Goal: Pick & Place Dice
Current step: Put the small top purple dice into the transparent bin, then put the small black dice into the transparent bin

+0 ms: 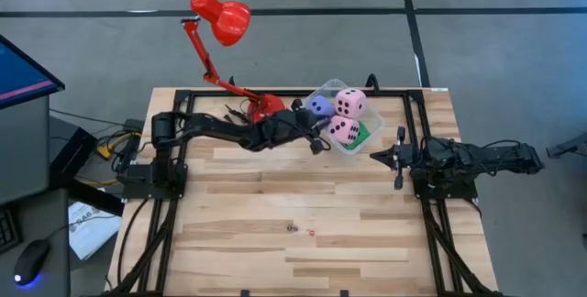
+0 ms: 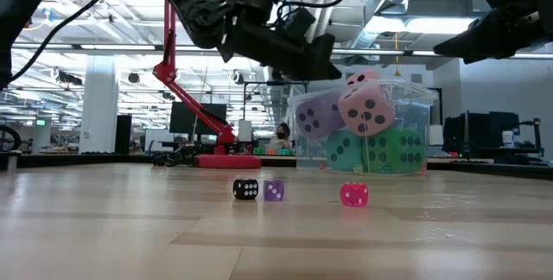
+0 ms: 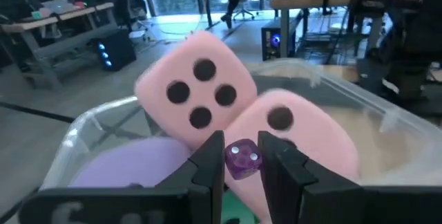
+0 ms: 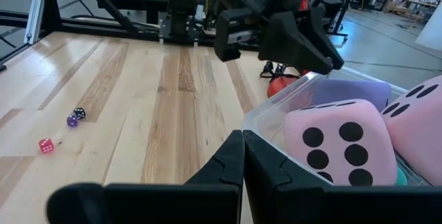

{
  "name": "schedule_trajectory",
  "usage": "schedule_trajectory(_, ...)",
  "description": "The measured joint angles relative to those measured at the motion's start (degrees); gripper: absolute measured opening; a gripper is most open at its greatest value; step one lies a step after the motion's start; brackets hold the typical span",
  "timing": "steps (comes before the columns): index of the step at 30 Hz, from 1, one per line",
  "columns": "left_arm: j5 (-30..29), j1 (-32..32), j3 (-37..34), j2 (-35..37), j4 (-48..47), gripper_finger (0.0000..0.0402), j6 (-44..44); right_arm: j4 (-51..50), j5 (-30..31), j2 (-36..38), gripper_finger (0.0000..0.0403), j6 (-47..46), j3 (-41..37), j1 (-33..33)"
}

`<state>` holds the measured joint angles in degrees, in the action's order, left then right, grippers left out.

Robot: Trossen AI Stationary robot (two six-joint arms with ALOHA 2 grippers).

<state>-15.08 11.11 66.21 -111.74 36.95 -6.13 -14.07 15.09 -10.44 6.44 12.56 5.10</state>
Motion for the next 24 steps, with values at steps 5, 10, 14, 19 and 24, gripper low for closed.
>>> schedule_trajectory(5,0.38,1.15,0.73,-0.58,0.37,0.0066,0.57,0.05,0.00,0.00,0.0000,-0.01,0.00,0.02)
schedule_trajectory(10,-0.50,1.36,0.73,-0.59,0.56,0.0095,2.14,0.00,0.00,0.00,0.0000,0.01,0.00,0.00)
schedule_trajectory(14,-0.53,1.32,0.73,-0.59,0.83,0.0145,2.21,-0.02,0.00,0.00,0.0000,0.01,-0.02,0.00)
schedule_trajectory(19,-0.53,1.30,0.73,-0.59,0.81,0.0198,1.95,-0.02,0.00,0.00,0.0000,0.00,0.00,0.02)
schedule_trajectory(24,0.40,0.99,0.54,0.42,0.28,0.0211,0.53,-0.04,0.00,0.00,0.0000,0.01,0.00,0.02)
